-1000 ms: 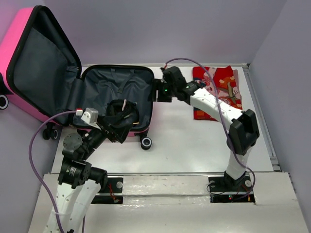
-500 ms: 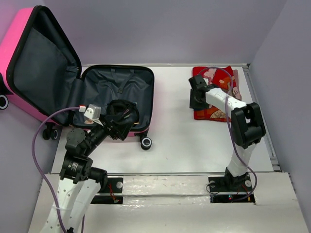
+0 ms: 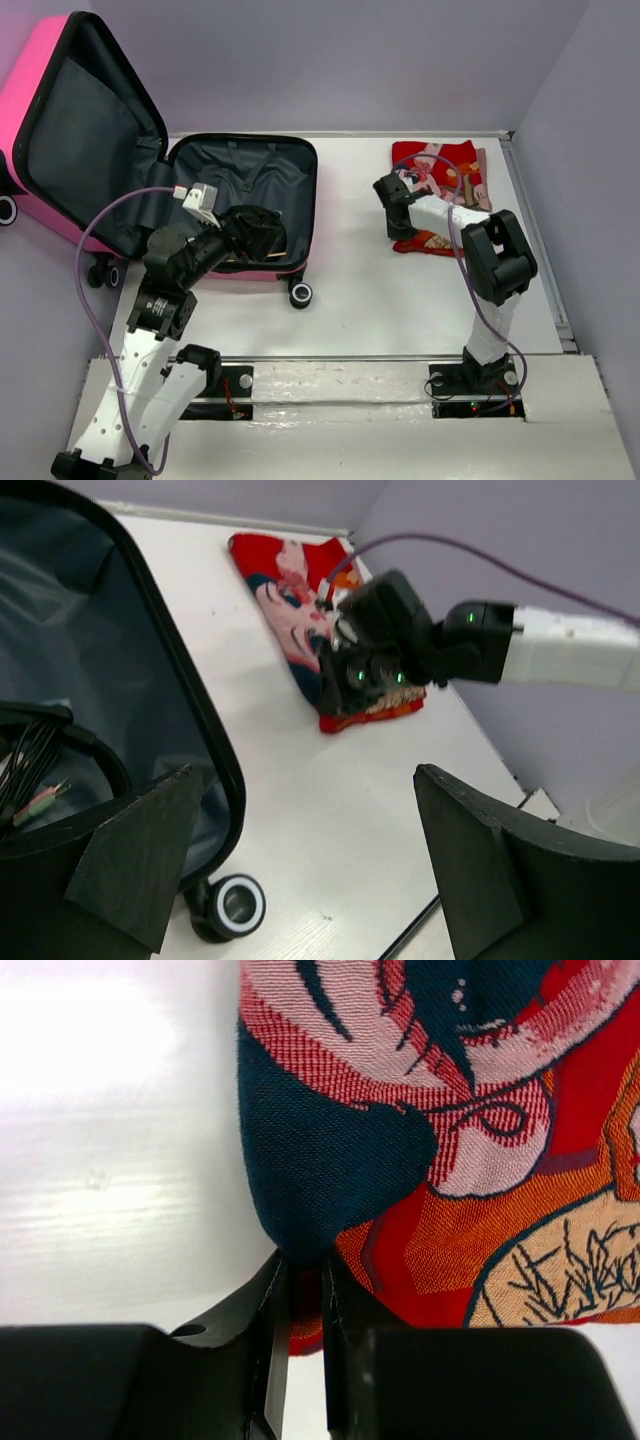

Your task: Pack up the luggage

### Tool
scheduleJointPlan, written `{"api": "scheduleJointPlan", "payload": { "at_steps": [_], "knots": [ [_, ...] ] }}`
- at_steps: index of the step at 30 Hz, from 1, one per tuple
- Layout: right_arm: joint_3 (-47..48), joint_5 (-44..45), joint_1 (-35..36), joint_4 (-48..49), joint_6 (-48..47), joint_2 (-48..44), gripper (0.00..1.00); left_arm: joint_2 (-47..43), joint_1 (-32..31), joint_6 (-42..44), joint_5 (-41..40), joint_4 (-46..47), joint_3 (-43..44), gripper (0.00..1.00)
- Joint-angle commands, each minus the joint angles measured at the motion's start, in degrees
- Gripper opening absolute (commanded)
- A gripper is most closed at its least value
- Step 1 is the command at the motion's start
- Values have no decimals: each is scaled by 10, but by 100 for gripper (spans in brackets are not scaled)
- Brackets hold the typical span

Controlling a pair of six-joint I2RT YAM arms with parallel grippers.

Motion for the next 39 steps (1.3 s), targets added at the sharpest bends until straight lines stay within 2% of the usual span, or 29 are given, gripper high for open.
{"api": "scheduleJointPlan", "payload": {
  "at_steps": [1,4,6,7,8,9,10,11,13,17,19,23,28,29,32,39],
  "knots": [
    [-89,-65,89,5,44,-64,12,54,-16,-35,-7,60,66,99],
    [-173,-102,96,40,74,-113,14,113,-42,-49,-50,71,95,99],
    [-224,-107,96,58,88,-157,21,168,-91,-50,-75,72,122,99],
    [-234,-90,96,58,94,-171,29,186,-111,-48,-115,72,136,99],
    [-242,-83,96,58,95,-200,45,226,-151,-47,-136,72,165,99],
    [-252,-82,96,57,98,-216,50,250,-168,-49,-169,72,180,99],
    [-255,-87,96,57,99,-234,62,274,-183,-50,-180,71,211,99],
    [-260,-88,96,57,102,-275,69,328,-210,-50,-191,70,227,99],
    [-269,-92,89,55,108,-320,82,384,-232,-43,-243,53,289,99],
    [-307,-101,27,57,134,-438,98,520,-260,-32,-311,14,400,99],
    [-337,-100,-28,60,153,-494,100,599,-267,-25,-343,-12,471,99],
    [-383,-72,-102,76,203,-544,100,747,-285,-18,-401,-51,583,99],
    [-420,-159,-233,120,219,-552,100,898,-287,-11,-461,-136,775,99],
    [-425,-167,-267,131,218,-546,100,938,-286,-11,-464,-143,794,99],
    [-430,-178,-305,129,211,-539,100,986,-279,-23,-444,-165,857,99],
    [-465,-198,-393,165,211,-521,100,1041,-256,-64,-424,-130,852,98]
  ]
}}
